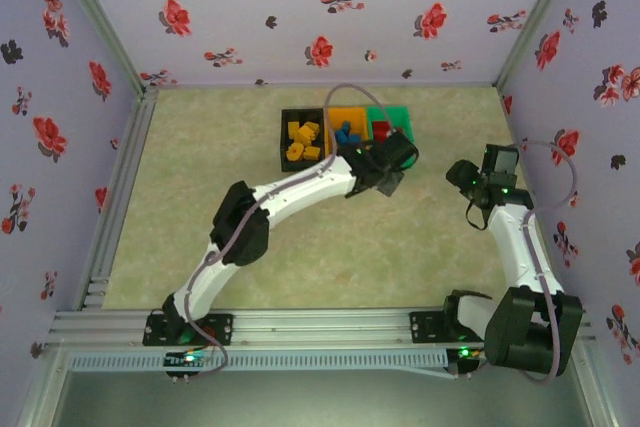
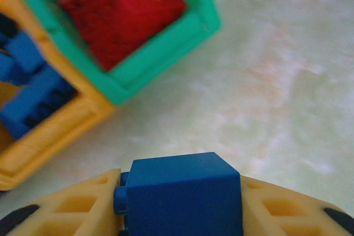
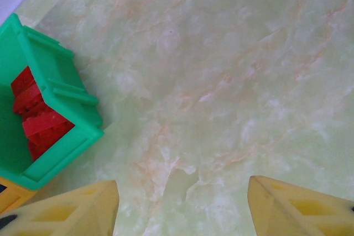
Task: Sort the legos into containers by color
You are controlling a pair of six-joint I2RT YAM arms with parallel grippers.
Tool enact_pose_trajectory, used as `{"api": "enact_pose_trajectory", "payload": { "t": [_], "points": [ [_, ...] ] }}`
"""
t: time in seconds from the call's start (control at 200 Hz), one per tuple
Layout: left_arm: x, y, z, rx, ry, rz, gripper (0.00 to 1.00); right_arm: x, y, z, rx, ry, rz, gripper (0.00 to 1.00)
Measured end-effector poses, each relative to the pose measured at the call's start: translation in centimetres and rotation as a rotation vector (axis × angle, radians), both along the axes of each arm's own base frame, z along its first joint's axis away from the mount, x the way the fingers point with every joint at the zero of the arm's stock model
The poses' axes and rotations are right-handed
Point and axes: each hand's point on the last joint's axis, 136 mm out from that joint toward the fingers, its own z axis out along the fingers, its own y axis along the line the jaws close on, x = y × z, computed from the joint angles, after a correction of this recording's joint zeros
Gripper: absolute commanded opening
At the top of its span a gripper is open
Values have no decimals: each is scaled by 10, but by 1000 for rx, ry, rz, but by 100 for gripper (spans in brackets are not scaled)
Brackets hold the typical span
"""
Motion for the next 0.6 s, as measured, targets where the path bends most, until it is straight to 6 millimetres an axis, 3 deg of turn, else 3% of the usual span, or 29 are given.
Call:
{"api": "enact_pose_trajectory", "payload": {
  "t": [0.215, 0.315, 0.44, 0.6],
  "points": [
    [69, 48, 7, 19, -56, 103, 40, 1, 6, 0, 28, -4, 26, 63],
    [100, 60, 17, 5, -106, 119, 41, 1, 9, -1, 37, -1, 34, 62],
    [136, 55, 28, -22, -182, 112, 43, 1, 11, -1, 42, -2, 42, 62],
    [160, 39, 24, -32, -236, 82, 49, 2, 14, -1, 42, -1, 53, 62]
  ]
}}
